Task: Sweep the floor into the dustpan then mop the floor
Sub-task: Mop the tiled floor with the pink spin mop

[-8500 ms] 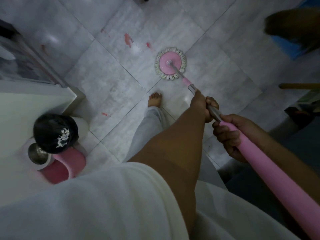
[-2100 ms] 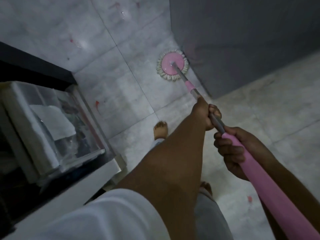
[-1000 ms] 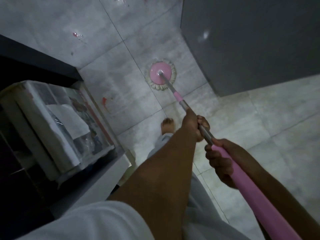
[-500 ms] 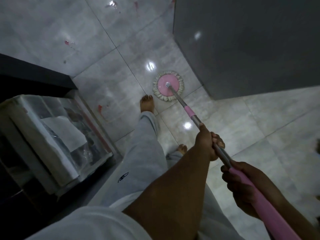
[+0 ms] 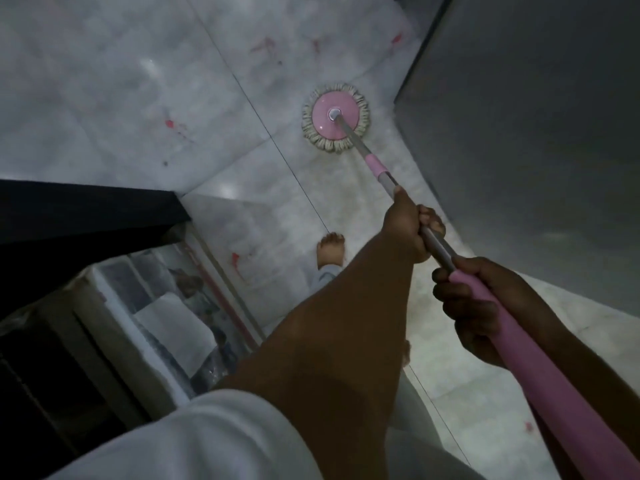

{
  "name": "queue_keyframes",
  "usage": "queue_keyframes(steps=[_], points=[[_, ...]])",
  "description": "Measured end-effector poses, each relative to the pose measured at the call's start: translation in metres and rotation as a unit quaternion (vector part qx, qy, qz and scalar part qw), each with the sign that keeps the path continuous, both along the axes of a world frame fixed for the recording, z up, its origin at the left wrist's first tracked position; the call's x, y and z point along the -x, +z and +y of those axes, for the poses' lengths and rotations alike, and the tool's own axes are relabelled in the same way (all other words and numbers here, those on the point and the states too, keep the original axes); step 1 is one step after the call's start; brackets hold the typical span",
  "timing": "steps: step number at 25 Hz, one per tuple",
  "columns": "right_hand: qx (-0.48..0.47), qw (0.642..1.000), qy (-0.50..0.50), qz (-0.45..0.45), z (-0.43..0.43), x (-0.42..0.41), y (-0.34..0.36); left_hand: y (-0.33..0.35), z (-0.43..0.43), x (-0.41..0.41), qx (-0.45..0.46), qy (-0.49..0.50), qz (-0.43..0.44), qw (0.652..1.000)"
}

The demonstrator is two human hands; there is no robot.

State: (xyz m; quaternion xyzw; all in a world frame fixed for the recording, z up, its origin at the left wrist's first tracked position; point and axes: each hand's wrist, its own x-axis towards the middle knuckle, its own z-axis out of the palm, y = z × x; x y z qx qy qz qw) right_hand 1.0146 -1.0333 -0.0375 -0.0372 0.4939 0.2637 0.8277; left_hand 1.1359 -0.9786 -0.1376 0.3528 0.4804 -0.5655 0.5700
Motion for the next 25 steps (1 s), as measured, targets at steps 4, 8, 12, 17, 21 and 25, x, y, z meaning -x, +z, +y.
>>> queue_keyframes(steps=[4,8,12,17,21,25], points=[[-0.008,1.0,-0.008,-0.023,-0.006,-0.046,-0.014,-0.008,-0.006,-0.049,-0.004,0.0,-0.006,1.0],[-0.032,0.999,-0.025,-0.032,-0.011,-0.046,-0.018,-0.013,-0.011,-0.05,0.0,0.001,-0.008,1.0],[-0.017,0.999,-0.032,-0.037,-0.003,-0.037,-0.017,-0.015,-0.009,-0.04,-0.005,0.006,-0.023,1.0],[-0.005,1.0,-0.015,0.006,0.004,0.001,0.006,-0.002,0.001,0.005,-0.001,0.005,-0.012,1.0],[0.005,0.999,0.033,0.027,0.014,0.023,0.022,0.009,0.016,0.035,-0.019,0.004,0.001,1.0],[0.009,0.998,0.055,0.036,0.016,0.005,0.019,0.008,0.021,0.017,-0.023,-0.007,-0.003,1.0]])
